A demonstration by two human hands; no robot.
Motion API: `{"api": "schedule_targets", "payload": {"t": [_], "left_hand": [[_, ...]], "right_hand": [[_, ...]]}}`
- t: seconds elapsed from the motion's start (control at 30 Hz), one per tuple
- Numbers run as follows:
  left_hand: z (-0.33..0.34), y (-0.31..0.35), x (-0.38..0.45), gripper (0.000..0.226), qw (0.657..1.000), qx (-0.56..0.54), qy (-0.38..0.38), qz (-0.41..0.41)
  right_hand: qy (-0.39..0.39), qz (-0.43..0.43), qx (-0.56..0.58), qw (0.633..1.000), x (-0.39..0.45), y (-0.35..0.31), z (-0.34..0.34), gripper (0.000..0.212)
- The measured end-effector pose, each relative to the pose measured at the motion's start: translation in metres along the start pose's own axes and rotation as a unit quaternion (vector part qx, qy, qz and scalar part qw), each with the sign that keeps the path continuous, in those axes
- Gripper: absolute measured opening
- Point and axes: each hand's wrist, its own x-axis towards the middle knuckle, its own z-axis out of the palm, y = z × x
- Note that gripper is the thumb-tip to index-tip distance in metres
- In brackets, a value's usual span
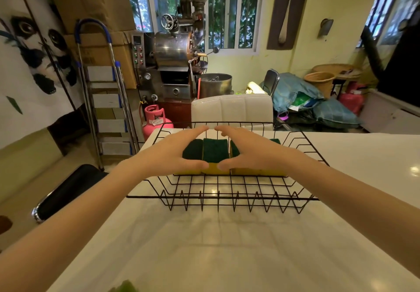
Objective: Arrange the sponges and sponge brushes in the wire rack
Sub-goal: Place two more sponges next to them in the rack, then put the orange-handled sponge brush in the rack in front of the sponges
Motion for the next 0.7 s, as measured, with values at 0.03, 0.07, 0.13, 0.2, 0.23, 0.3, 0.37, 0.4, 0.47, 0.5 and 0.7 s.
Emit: {"api": "schedule_targets", "payload": {"t": [0.03,0.07,0.13,0.2,0.23,0.3,0.37,0.4,0.47,0.5,0.7], "left_hand": [[0.000,0.005,-0.004,0.079,1.000,-0.003,0.003,0.009],[0.001,0.010,-0.009,0.079,1.000,-0.009,0.002,0.013],[0.004,0.020,-0.021,0.077,0.999,-0.023,0.002,0.026],[0.008,0.031,-0.033,0.078,0.998,-0.026,-0.004,0.048],[0.011,0.037,-0.039,0.080,0.998,-0.024,-0.008,0.059],[0.017,0.047,-0.051,0.083,0.997,-0.025,-0.013,0.073],[0.023,0.058,-0.064,0.083,0.996,-0.031,-0.025,0.085],[0.027,0.062,-0.071,0.082,0.995,-0.033,-0.035,0.092],[0.034,0.071,-0.083,0.085,0.993,-0.038,-0.058,0.100],[0.037,0.074,-0.089,0.086,0.992,-0.040,-0.069,0.101],[0.061,0.088,-0.116,0.091,0.984,-0.059,-0.127,0.110]], "right_hand": [[0.012,-0.006,0.008,1.000,-0.005,-0.003,0.000,0.084],[0.022,-0.010,0.013,1.000,-0.011,-0.006,0.001,0.082],[0.042,-0.012,0.029,0.999,-0.028,-0.013,0.005,0.081],[0.062,-0.018,0.036,0.997,-0.047,-0.019,0.010,0.081],[0.073,-0.023,0.038,0.996,-0.058,-0.021,0.013,0.081],[0.102,-0.029,0.040,0.994,-0.079,-0.024,0.018,0.078],[0.123,-0.033,0.037,0.991,-0.102,-0.027,0.022,0.076],[0.128,-0.033,0.038,0.990,-0.114,-0.028,0.025,0.076],[0.124,-0.028,0.047,0.991,-0.136,-0.030,0.030,0.076],[0.118,-0.026,0.048,0.991,-0.146,-0.030,0.033,0.076],[0.074,-0.007,0.084,0.994,-0.196,-0.030,0.054,0.079]]}}
